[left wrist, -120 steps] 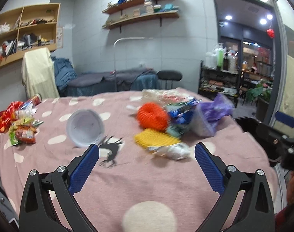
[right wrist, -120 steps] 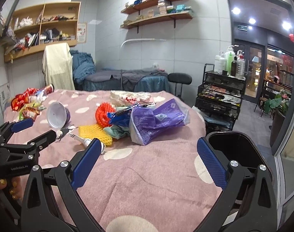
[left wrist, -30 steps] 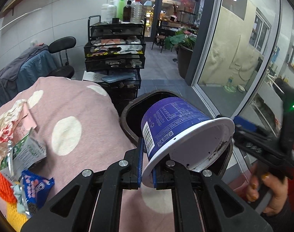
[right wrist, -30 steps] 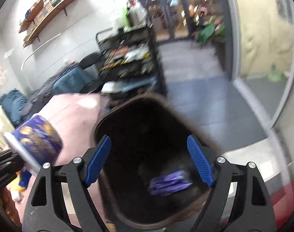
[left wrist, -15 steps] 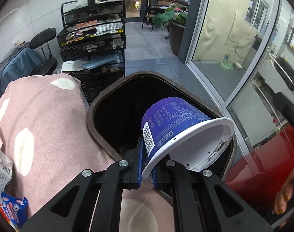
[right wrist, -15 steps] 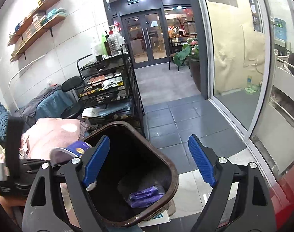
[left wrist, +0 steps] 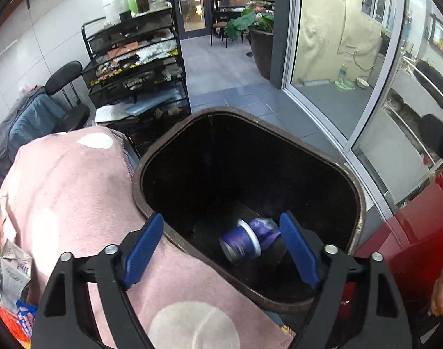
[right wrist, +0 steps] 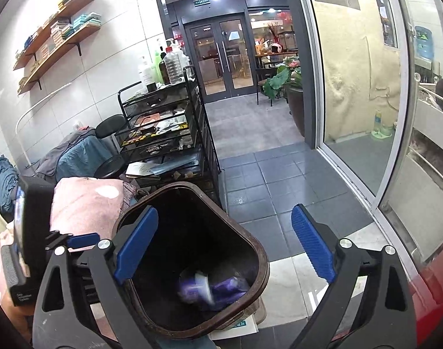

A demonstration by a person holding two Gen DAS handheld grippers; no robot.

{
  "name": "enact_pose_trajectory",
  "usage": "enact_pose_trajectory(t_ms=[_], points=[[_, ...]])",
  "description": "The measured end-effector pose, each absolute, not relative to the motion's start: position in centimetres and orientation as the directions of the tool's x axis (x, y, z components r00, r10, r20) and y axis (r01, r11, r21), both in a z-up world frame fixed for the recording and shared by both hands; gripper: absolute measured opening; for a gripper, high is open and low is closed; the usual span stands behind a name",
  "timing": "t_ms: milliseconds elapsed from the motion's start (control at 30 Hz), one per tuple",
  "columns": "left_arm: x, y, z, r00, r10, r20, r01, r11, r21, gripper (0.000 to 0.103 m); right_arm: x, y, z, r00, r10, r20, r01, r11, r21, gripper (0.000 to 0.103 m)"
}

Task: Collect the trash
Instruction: 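Move both tools back over the table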

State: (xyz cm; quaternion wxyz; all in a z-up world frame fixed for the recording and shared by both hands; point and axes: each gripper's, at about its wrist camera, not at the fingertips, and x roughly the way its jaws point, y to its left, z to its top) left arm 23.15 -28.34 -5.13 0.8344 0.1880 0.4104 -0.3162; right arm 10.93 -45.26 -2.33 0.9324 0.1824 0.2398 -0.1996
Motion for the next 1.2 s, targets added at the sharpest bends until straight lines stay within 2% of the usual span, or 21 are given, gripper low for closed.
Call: enact_pose_trajectory(t_ms=[300, 567, 733, 967, 1200], points=[[20.2, -23.5, -1.5, 0.563, -0.409, -0.718, 0.636, 0.769, 0.061, 0.092, 10.1, -43.8, -1.3, 0.85, -0.249, -0.463, 0.401, 0.877, 0.265, 0.096], [16.7, -16.6, 1.2, 0.692, -0.432, -0.579, 0.549, 0.835, 0.033, 0.096, 10.4, -40.7, -0.4, 0.89, -0.164, -0.426, 0.3, 0.914, 0.275, 0.098], [14.9, -12.4, 2.0, 0.775, -0.387, -0.5, 0.467, 0.883, 0.041, 0.098, 11.4, -37.5, -0.3, 0.901, -0.075, -0.428, 0.207, 0.94, 0.27, 0.098], [13.3, -6.7, 1.6, 0.824, -0.307, -0.477, 0.351, 0.936, 0.005, 0.098, 13.0, -32.5, -0.8, 0.89, 0.069, -0.451, 0.064, 0.96, 0.274, 0.098], [12.0, -0.5, -0.5, 0.84, -0.192, -0.508, 0.199, 0.979, -0.041, 0.098, 14.3, -27.1, -1.6, 0.852, 0.204, -0.482, -0.083, 0.962, 0.26, 0.098]])
